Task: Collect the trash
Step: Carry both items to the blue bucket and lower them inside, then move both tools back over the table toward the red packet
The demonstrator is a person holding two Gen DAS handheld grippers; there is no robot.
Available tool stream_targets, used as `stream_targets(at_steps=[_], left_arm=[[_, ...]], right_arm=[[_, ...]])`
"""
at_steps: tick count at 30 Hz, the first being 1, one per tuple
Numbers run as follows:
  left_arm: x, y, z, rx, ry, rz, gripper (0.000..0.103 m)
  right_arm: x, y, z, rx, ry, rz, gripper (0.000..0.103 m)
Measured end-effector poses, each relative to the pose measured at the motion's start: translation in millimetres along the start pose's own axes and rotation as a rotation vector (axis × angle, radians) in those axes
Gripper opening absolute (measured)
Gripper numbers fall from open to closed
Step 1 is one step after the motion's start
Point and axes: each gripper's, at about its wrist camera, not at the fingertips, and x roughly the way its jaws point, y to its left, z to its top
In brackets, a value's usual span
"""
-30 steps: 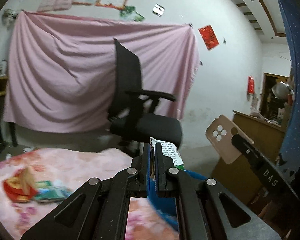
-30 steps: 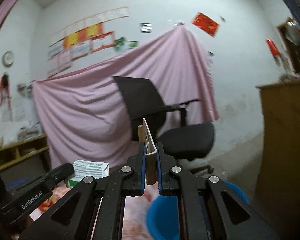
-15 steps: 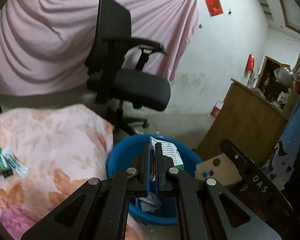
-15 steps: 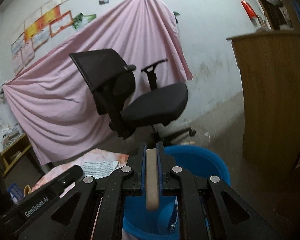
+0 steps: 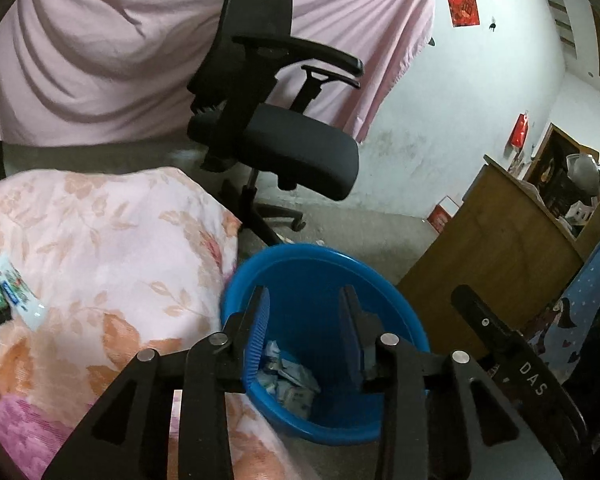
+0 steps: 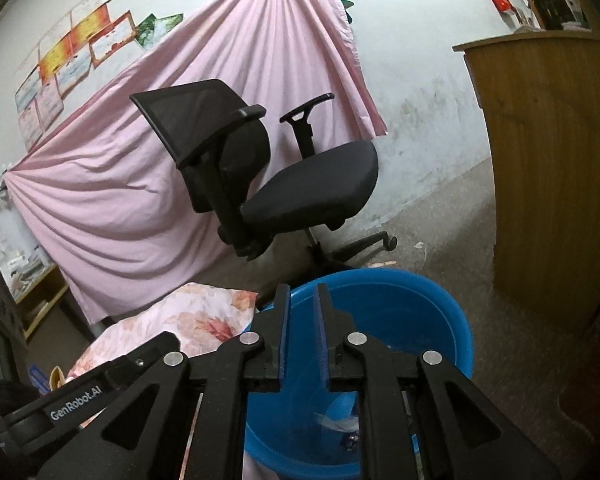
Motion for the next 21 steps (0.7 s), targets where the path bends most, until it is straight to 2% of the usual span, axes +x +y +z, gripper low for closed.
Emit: stream_targets(at_steps=[3, 6, 10, 12, 13, 14, 15, 17, 21], left_arm=[[-14.2, 4.7, 1.9, 0.017, -0.043, 0.020, 0.038], [-36.3, 14.0, 3.5, 0.035, -0.116, 0.054, 0.045], [-68.8, 27.3, 4.0, 0.068, -0.210, 0.112, 0.055], [-87.6, 36.3, 2.6, 0.089, -0.271, 0.151, 0.065], [-95.6, 41.6, 1.8, 0.096, -0.295, 0.167, 0.071], [-106.1, 48.1, 0.4, 0.100, -0.328, 0.187, 0.084], [-115.6, 54.3, -1.3, 0.100, -0.359, 0.206, 0.093], [-133.9, 66.1, -6.0, 0.099, -0.421, 0.245, 0.097], [-159.2, 89.5, -14.8, 0.110, -0.487, 0.307, 0.100]], right_arm=[[-4.2, 6.2, 2.8, -0.014, -0.024, 0.012, 0.032], [-11.8, 17.9, 5.8, -0.044, -0.061, 0.030, 0.039], [-23.6, 35.7, 8.7, -0.078, -0.118, 0.070, 0.056], [-28.2, 47.7, 9.8, -0.098, -0.143, 0.090, 0.074], [-30.9, 53.3, 9.2, -0.105, -0.159, 0.100, 0.088], [-35.0, 59.2, 7.7, -0.113, -0.184, 0.116, 0.094], [-37.2, 65.1, 7.5, -0.121, -0.198, 0.127, 0.097], [-40.5, 76.4, 6.1, -0.142, -0.216, 0.152, 0.103], [-47.4, 95.8, 1.2, -0.174, -0.262, 0.187, 0.103]])
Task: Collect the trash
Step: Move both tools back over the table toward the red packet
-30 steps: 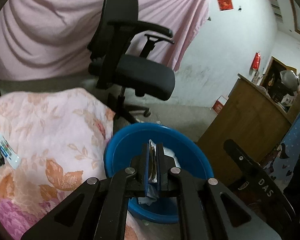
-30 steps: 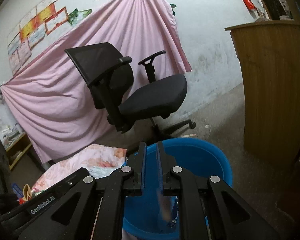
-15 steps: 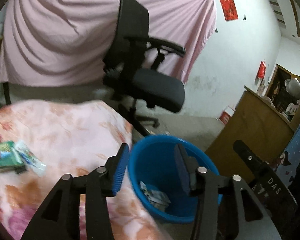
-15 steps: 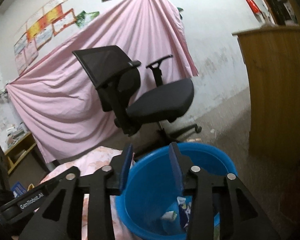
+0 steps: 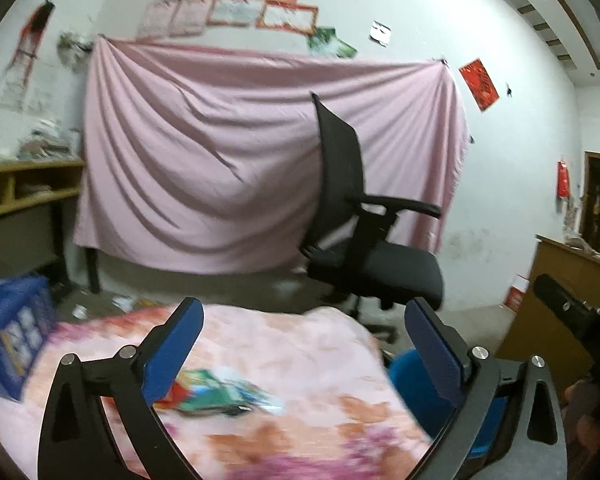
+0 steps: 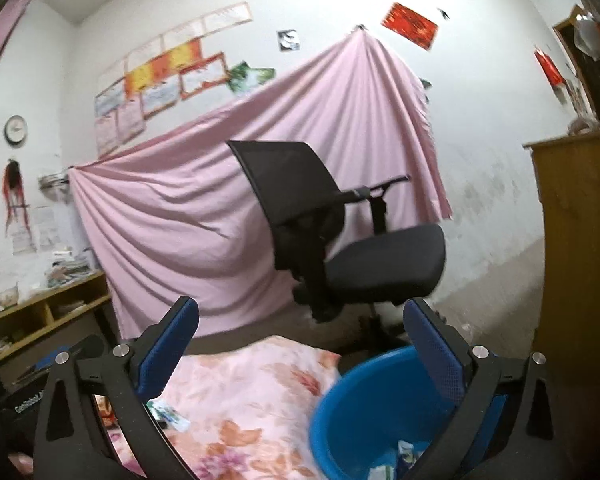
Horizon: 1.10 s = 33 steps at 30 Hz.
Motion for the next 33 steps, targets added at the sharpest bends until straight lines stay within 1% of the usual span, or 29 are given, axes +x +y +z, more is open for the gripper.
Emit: stream_targets(at_steps=[3, 8, 12, 14, 17, 20, 24, 28, 32, 33], left_arm=[[-12.2, 19.8, -2.6, 0.008, -0.037, 0.053, 0.100], [-36.5, 59.3, -14.5, -0.021, -0.088, 0.136, 0.100], [-44.7, 84.8, -27.1, -0.052, -0.085, 0.186, 0.100], [-47.2, 98.7, -33.7, -0.068, -0.069, 0.209, 0.100], [-47.8, 115.5, -41.0, -0.077, -0.036, 0.225, 0.100], [-42.3, 129.4, -49.4, -0.071, 0.019, 0.233, 0.100], [-27.5, 146.3, -54.6, -0.125, 0.118, 0.201, 0.100], [-14.0, 156.1, -56.2, -0.179, 0.209, 0.186, 0.100], [-1.1, 159.9, -57.4, -0.203, 0.271, 0.159, 0.099], [1.2, 159.3, -56.9, -0.203, 0.278, 0.150, 0.095]], right_arm=[[-2.4, 18.1, -1.8, -0.026, -0.034, 0.020, 0.103], [-0.7, 50.0, -8.3, -0.087, -0.066, 0.061, 0.103], [4.8, 74.6, -15.5, -0.141, -0.069, 0.095, 0.103], [10.9, 87.1, -21.1, -0.167, -0.054, 0.109, 0.103], [20.6, 100.1, -28.4, -0.197, -0.019, 0.122, 0.103], [30.3, 109.0, -37.6, -0.215, 0.021, 0.124, 0.103], [45.5, 118.5, -49.7, -0.226, 0.097, 0.109, 0.103], [61.0, 122.9, -59.9, -0.227, 0.185, 0.094, 0.103], [75.9, 128.4, -71.4, -0.258, 0.280, 0.077, 0.103], [79.4, 129.6, -74.5, -0.267, 0.302, 0.074, 0.103]])
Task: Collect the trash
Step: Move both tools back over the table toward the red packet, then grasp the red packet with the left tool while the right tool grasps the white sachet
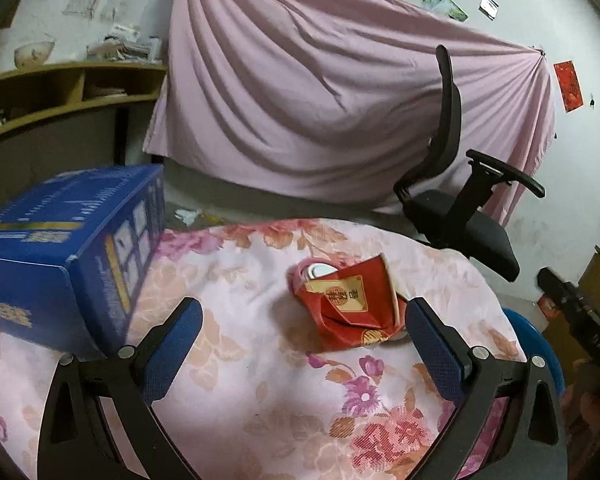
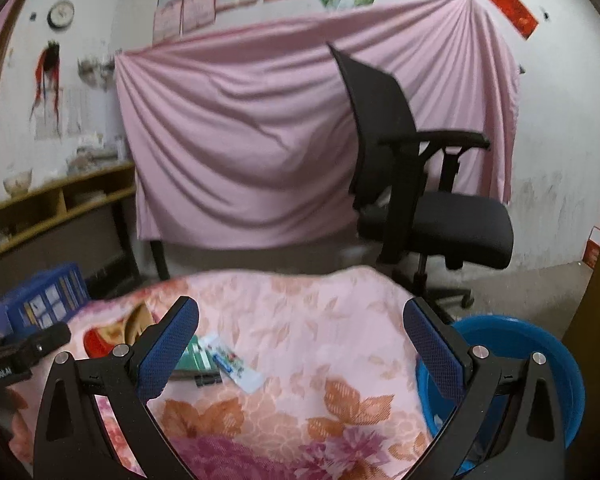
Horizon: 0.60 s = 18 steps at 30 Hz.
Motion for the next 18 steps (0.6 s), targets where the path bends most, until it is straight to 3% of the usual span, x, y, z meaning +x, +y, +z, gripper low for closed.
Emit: stream_targets(at_steps=[1, 3, 6, 11, 18], left_arm=[[2.3, -0.7, 1.1, 0.003, 0.008, -0.007, 0.092], [9.8, -2.0, 3.3, 0.010, 0.032, -0.014, 0.073], [22.8, -1.1, 2.8, 0.005, 0.095, -0.022, 0.054], [31.5, 3.1, 5.0, -0.018, 0.136, -0.046, 0.039], [40.1, 2.9, 9.1, -0.035, 0.175, -0.074, 0.023]], right_arm=[[4.5, 1.8, -1.2, -0.009, 0.021, 0.000, 0.102], [13.8, 5.3, -3.1, -0.026, 0.067, 0.006, 0.100], [33.5, 10.9, -6.3, -0.057, 0.167, 0.027, 0.083], [63.7, 18.3, -18.3, -0.091, 0.338, 0.092, 0.059], [85.5, 30.9, -28.8, -0.147, 0.477, 0.167, 0.051]])
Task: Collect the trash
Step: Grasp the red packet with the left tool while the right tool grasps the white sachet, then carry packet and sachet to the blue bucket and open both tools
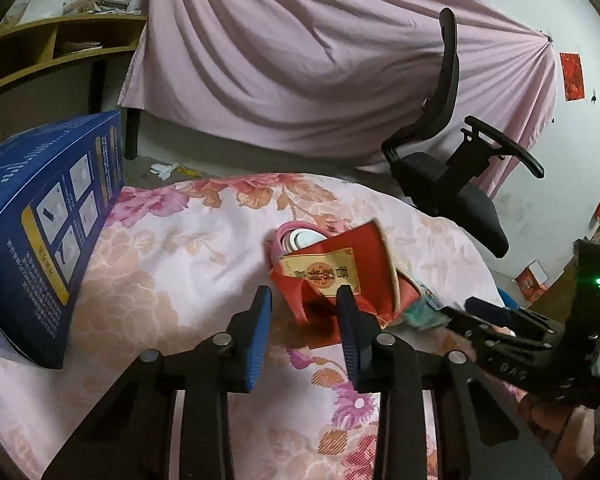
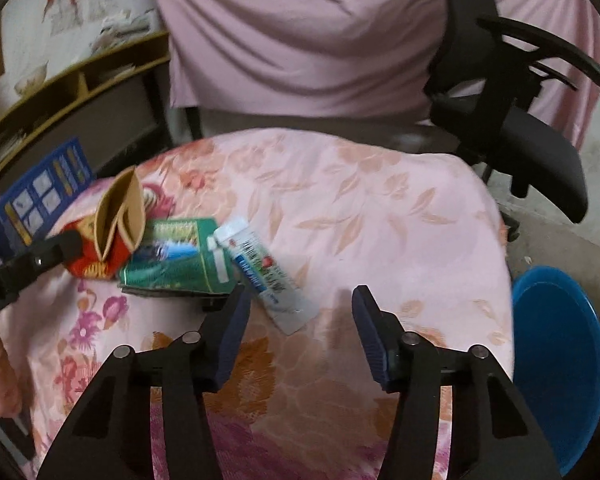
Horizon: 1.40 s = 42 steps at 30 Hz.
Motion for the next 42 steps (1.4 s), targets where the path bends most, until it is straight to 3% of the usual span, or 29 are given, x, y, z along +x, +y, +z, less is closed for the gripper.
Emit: stream_targets(at_steps=[4, 11, 18, 20, 21, 29, 42], left_arm=[[-0.4, -3.9, -0.8, 0.017, -0.003, 0.003, 0.021], [-0.2, -3.8, -0.8, 0.009, -0.011, -0.005, 0.017], [-9.4, -3.9, -3.9, 0.009, -0.053, -0.022, 0.012], [-12.6, -4.6, -4.8, 0.013, -0.069, -0.023, 0.011], [-14.3, -5.4, -5.2, 0.017, -0.079, -0.026, 0.006], [-29.0, -18.5, -11.1, 0.074, -0.165, -0.020, 0.005], [-58.9, -61.0, -27.9, 0.149, -0.402, -0.013, 0.005]], right_arm=[[9.9, 9.0, 0.3, -0.053, 0.046, 0.005, 0.050], [10.7, 9.9, 0.0, -0.062, 0.054, 0.036, 0.026], [5.1, 11.8, -2.4, -0.061, 0.030, 0.018, 0.022], [-1.5, 14.4, -4.7, -0.071, 0.003, 0.003, 0.022], [-4.6, 15.5, -5.5, -0.074, -0.011, -0.004, 0.022], [-31.6, 17.5, -9.8, -0.063, -0.149, -0.057, 0.022], [-101.0, 5.5, -31.2, -0.008, -0.556, -0.065, 0.022]])
